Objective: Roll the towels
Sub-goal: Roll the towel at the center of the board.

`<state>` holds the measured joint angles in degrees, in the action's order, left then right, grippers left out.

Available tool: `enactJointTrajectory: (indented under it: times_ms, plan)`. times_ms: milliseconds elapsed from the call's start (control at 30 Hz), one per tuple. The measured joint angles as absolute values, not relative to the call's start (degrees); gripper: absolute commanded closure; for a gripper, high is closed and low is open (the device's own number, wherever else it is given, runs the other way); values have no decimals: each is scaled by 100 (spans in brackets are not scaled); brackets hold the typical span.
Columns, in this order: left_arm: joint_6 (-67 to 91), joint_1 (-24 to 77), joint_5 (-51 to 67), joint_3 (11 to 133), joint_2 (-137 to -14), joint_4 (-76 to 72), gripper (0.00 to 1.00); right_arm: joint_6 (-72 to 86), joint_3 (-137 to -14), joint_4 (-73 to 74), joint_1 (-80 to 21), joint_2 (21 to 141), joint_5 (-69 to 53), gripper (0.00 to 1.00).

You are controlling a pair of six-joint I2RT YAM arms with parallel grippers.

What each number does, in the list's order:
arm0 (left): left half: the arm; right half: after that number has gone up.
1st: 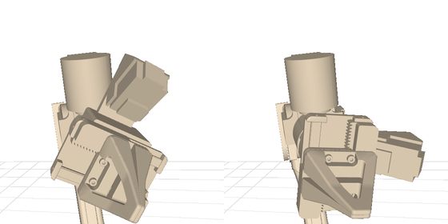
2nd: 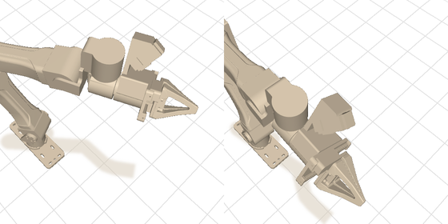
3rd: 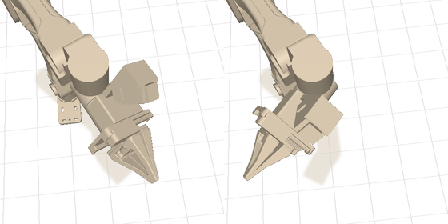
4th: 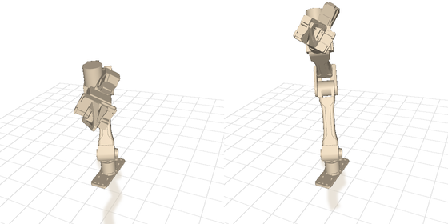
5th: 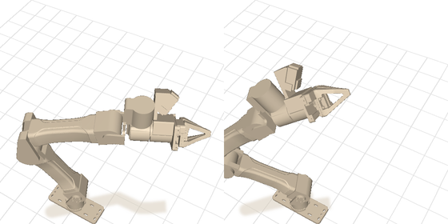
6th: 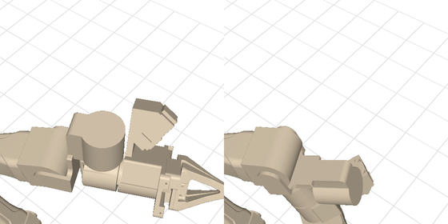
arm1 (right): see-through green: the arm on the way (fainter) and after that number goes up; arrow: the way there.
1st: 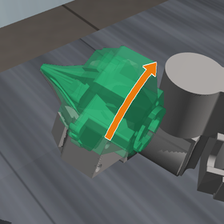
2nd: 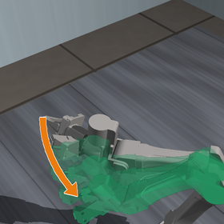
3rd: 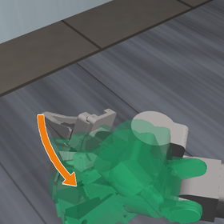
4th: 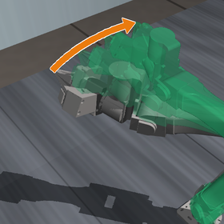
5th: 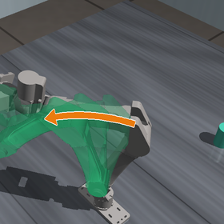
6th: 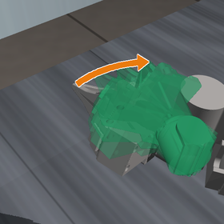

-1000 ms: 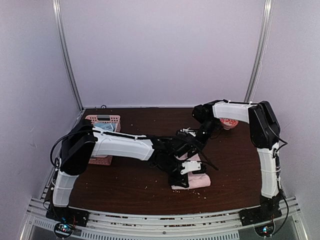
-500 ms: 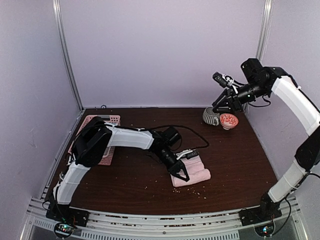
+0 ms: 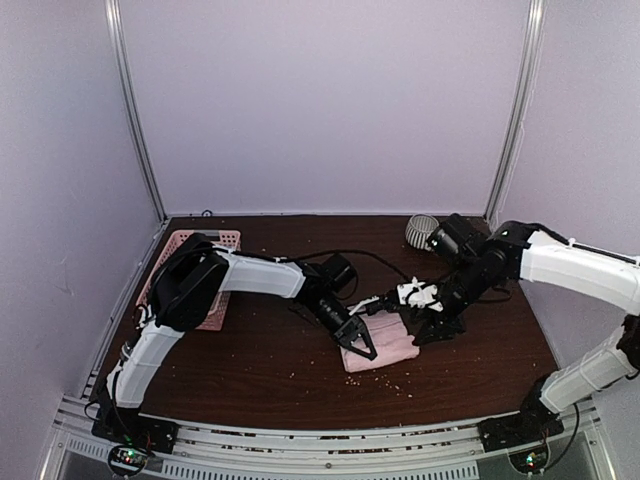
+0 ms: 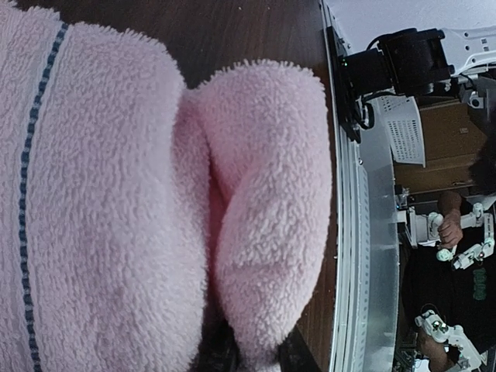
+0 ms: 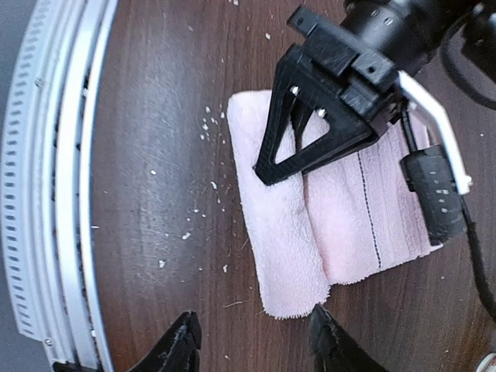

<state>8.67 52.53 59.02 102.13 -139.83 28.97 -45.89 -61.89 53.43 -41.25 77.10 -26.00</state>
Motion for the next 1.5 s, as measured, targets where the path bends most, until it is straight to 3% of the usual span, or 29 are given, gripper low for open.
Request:
enactJointTrajectory:
  times_ms: [267,500,633,767,933,1367,1500]
  plan:
    - [915,5253,5916,10213,-13990,2884,83,-4462,-5430,3927,-5052,8165,-1022,48]
    - [917,5249,5920,10213,-13994,2877,82,-4482,-5256,3249,-5280,8501,-613,50]
    - [915,5249,5911,10213,-13994,2877,82,-4482,-5231,3068,-5304,8882,-558,63]
    - [913,5249,5824,10215,-13987,2873,77,-4497,-5216,3020,-5304,9188,-556,87]
    - [840,5264,5391,10108,-13802,2873,60,-4462,-5452,3288,-5280,9306,-779,92]
    - [1177,4558,2141,8197,-10639,1787,54,-4281,-7161,5188,-4458,10742,-2689,91]
    - [1111,4595,1446,7273,-9546,856,46,-4318,-8001,6001,-3911,11614,-3542,91]
